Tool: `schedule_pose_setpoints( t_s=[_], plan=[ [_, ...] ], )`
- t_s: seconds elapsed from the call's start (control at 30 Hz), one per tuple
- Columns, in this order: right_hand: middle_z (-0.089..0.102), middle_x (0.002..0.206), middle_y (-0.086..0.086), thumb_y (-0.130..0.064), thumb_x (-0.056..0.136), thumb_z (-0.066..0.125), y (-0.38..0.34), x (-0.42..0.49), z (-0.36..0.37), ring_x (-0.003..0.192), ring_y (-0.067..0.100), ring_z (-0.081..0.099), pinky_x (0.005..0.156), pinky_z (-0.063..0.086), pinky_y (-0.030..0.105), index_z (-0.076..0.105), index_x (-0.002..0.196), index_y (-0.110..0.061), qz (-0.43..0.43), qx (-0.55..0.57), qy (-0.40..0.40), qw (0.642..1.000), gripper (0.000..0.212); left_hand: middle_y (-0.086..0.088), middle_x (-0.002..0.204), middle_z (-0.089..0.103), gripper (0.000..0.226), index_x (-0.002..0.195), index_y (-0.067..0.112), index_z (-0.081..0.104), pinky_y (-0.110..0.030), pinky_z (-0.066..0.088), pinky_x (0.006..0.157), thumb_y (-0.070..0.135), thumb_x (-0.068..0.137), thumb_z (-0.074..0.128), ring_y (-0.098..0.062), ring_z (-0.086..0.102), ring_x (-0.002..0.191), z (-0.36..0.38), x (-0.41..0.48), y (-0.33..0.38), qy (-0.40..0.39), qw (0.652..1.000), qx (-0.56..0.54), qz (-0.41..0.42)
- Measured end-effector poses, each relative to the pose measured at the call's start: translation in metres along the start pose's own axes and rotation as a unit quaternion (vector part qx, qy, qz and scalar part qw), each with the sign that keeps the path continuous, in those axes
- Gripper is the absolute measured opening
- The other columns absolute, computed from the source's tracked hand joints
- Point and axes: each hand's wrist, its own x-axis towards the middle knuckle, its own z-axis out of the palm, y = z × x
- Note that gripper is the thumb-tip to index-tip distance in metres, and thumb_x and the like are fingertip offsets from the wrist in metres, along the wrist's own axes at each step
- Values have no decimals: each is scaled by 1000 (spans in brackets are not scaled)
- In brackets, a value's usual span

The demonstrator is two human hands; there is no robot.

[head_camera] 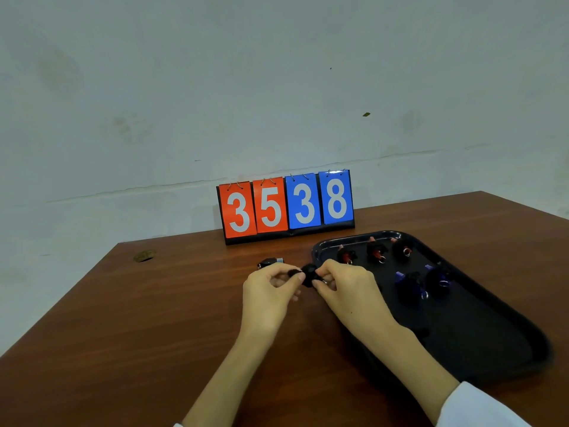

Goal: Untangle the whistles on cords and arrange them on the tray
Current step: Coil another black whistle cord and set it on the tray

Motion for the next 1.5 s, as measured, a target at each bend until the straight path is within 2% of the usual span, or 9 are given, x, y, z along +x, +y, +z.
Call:
schedule_pose_setpoints(
  t_s=[0.23, 0.33, 0.47, 0.8, 0.97, 1.13, 1.23, 1.33, 1.5],
  plan=[
    [71, 79, 0, -14, 73, 77, -1, -2, 3, 71, 10, 66, 66, 53, 20, 70, 90, -12, -87, -7, 6, 996, 19, 5, 89, 68, 26, 107, 27, 63, -16, 54, 64, 12, 85, 65, -6, 67, 66, -1, 2, 1, 39, 999, 6, -3],
    [71, 76, 0, -12, 68, 81, -1, -2, 2, 67, 10, 67, 63, 50, 17, 71, 89, -11, -107, -14, 10, 994, 23, 2, 81, 68, 26, 100, 26, 58, -21, 57, 64, 11, 82, 69, -9, 68, 63, -3, 2, 2, 53, 999, -7, -11],
    [70, 75, 0, -9, 68, 80, -1, -2, 2, 65, 10, 65, 60, 56, 23, 72, 91, -11, -126, -15, 5, 992, 25, 4, 74, 69, 12, 92, 20, 68, -23, 58, 63, 12, 82, 69, -8, 67, 59, -5, 2, 2, 55, 998, 10, -11],
    [70, 77, 1, -9, 69, 79, 4, -2, 4, 68, 13, 67, 60, 58, 30, 73, 91, -13, -161, -39, -12, 986, 24, 1, 78, 69, 19, 105, 11, 70, -24, 58, 71, 7, 89, 60, -11, 69, 64, -10, 8, -3, -60, 992, 113, -2],
    [69, 74, 0, -10, 70, 78, 4, -3, 7, 65, 15, 66, 58, 57, 32, 74, 90, -15, -155, -37, -17, 987, 21, -3, 86, 66, 13, 89, 17, 66, -23, 58, 67, 6, 88, 60, -12, 69, 70, -14, 10, -3, -90, 987, 132, 2],
    [70, 77, 0, -17, 75, 75, 3, -3, 12, 70, 15, 66, 65, 56, 32, 73, 91, -16, -94, -27, -17, 995, 16, 12, 90, 57, 14, 94, 22, 60, -17, 50, 75, 9, 90, 56, -4, 56, 84, -4, 0, -3, -65, 973, 207, 84],
    [71, 77, 0, -16, 73, 77, 4, -2, 10, 69, 14, 66, 66, 53, 25, 73, 89, -14, -70, -12, 9, 997, 17, 18, 88, 57, 19, 98, 22, 65, -12, 47, 74, 7, 90, 57, 2, 57, 85, -2, 0, -1, -35, 983, 160, 81],
    [71, 72, -1, -13, 67, 81, 2, -2, 7, 63, 12, 65, 61, 46, 18, 74, 84, -12, -74, -11, 29, 997, 19, 6, 84, 67, 20, 101, 17, 65, -18, 54, 71, 4, 86, 62, -7, 66, 75, -7, 6, 0, -15, 998, 57, 9],
    [71, 78, 0, -13, 71, 79, -1, -3, 4, 69, 11, 67, 66, 48, 18, 73, 90, -12, -93, 6, 19, 995, 20, -2, 82, 70, 13, 83, 15, 70, -16, 55, 61, 3, 81, 68, -9, 69, 63, -11, 5, 4, -2, 999, -35, -36]
  ],
)
